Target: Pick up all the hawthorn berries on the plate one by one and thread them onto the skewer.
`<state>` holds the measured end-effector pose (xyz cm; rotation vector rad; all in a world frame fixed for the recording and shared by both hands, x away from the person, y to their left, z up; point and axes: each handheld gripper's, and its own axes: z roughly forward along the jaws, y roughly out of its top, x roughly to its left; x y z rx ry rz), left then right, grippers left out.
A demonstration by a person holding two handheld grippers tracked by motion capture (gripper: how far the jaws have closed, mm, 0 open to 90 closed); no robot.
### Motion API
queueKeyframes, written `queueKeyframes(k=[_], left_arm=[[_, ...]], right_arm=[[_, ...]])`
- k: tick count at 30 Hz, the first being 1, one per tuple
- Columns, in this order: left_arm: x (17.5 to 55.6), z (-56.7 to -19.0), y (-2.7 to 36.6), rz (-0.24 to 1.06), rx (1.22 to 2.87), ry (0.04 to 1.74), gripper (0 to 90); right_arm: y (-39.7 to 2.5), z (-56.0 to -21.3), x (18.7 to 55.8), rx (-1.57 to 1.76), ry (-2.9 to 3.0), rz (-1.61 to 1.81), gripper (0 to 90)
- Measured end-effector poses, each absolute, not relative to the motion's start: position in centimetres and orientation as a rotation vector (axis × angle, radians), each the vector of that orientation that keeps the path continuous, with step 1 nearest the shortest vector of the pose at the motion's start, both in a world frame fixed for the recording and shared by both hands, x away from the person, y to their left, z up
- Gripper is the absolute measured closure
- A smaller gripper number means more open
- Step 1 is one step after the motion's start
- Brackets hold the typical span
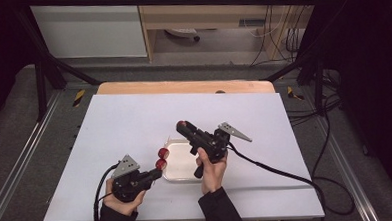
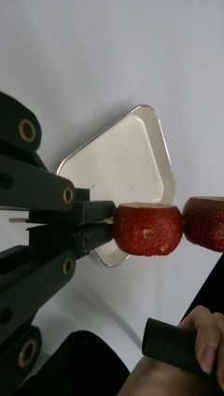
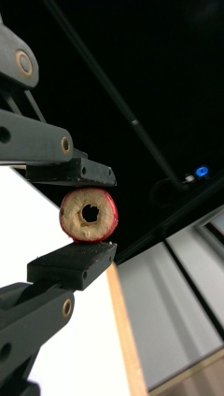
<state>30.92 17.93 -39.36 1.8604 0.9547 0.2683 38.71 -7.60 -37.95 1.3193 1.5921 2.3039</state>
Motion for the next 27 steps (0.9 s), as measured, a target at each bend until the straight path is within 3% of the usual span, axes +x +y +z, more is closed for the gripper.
queueKeyframes(k=[27], left_arm=[[31.5, -39.1, 16.0, 0.213, 1.830, 0.966, 88.4]], right_arm=[[-7.1, -38.7, 38.0, 1.228, 1.525, 2.384, 61.9]])
